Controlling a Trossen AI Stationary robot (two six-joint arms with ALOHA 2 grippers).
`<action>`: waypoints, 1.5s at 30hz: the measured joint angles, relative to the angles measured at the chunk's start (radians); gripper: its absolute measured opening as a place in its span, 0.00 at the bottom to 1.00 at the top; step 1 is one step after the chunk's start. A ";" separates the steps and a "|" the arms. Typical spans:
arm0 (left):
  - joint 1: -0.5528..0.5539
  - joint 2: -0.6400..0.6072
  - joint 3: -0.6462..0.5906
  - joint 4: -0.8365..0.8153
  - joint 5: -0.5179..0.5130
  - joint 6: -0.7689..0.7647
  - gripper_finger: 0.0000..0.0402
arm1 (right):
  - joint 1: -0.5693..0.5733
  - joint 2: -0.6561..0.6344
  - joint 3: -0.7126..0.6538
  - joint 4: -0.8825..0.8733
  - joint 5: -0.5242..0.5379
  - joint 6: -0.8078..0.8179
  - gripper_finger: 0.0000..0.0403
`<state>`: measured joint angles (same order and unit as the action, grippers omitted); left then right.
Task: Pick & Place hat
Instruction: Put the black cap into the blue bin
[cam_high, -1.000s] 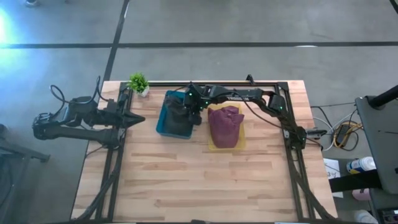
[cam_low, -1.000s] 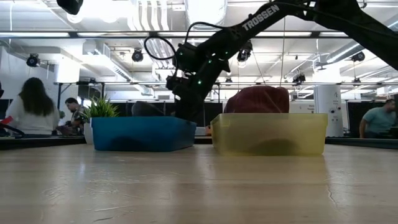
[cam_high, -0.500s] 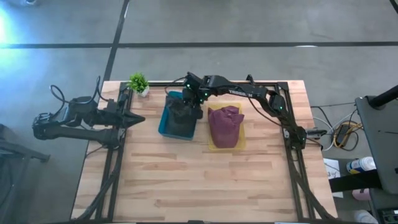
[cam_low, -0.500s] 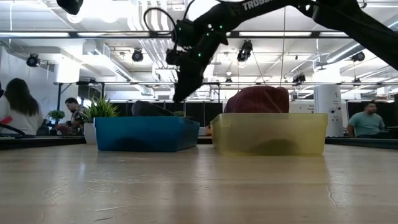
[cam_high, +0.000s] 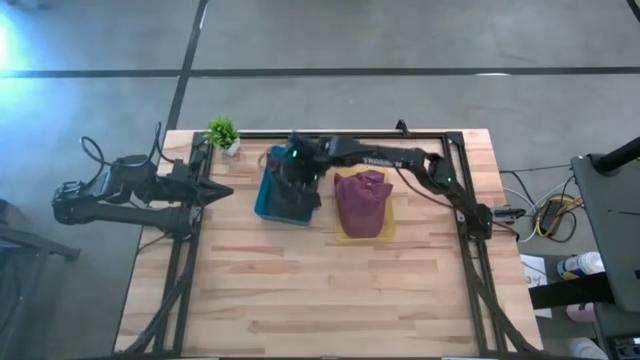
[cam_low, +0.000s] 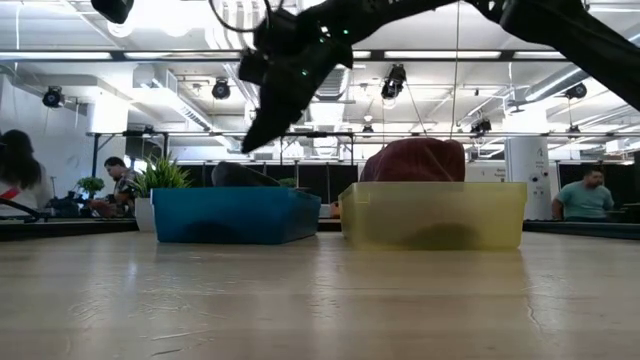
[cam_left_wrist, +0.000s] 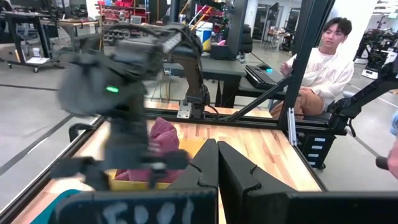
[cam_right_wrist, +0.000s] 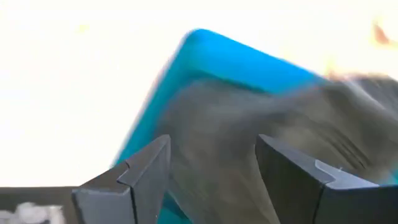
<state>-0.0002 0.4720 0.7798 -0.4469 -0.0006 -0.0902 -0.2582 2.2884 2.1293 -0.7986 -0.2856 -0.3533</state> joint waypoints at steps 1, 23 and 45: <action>0.000 0.000 0.000 0.000 0.000 0.000 0.00 | 0.017 0.003 -0.002 0.010 0.003 -0.035 0.57; 0.000 0.000 0.000 0.000 0.000 0.000 0.00 | 0.063 0.187 0.003 0.044 0.029 0.155 0.54; 0.000 0.000 0.000 0.000 0.000 0.000 0.00 | 0.021 -0.002 -0.007 0.120 0.117 0.327 0.54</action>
<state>-0.0003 0.4721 0.7795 -0.4473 -0.0006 -0.0902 -0.2368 2.2859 2.1220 -0.6782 -0.1688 -0.0259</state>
